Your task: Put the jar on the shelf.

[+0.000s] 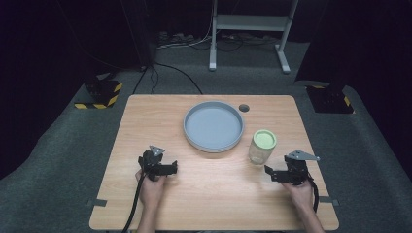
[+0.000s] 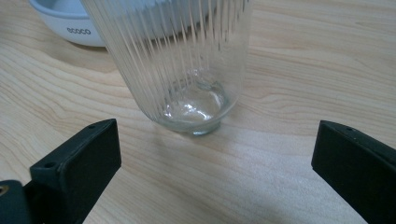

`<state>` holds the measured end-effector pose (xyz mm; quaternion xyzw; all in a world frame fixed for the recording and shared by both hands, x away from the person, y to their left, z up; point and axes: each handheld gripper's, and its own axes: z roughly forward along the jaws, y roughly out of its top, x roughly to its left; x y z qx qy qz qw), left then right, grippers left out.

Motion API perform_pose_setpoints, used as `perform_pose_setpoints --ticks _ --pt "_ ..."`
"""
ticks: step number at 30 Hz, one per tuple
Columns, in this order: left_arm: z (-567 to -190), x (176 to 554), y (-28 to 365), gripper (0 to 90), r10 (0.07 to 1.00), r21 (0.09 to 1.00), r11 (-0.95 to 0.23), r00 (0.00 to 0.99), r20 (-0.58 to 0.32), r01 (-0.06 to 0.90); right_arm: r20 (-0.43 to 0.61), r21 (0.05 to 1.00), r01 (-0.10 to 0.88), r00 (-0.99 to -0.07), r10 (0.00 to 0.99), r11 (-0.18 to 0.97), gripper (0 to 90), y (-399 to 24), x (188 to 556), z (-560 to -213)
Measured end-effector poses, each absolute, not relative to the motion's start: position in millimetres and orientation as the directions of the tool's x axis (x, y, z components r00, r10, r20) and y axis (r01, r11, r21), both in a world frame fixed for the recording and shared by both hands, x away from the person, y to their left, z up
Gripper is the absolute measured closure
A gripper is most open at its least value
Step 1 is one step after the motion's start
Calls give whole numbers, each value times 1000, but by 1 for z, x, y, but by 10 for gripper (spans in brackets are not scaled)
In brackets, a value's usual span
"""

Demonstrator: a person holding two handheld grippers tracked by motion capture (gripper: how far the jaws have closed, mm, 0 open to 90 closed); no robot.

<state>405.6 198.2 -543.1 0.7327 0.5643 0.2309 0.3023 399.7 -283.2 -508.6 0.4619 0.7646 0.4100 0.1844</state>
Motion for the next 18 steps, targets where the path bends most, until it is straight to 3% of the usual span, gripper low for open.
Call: perform_pose_setpoints --ticks 18 --pt "-543 406 198 14 966 704 -181 257 -3 687 97 819 522 -535 839 238 6 -266 413 -500"
